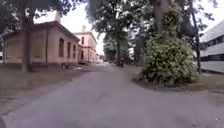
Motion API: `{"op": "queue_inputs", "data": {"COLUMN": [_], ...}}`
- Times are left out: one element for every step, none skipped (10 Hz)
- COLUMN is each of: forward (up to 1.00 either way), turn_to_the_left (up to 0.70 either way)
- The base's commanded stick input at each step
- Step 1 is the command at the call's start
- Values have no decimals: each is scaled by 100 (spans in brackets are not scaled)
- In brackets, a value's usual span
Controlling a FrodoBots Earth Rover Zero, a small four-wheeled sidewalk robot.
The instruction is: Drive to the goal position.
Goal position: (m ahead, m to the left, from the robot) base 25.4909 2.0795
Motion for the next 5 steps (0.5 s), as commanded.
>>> {"op": "queue_inputs", "data": {"forward": [85,85,85,85,85], "turn_to_the_left": [1,1,1,1,1]}}
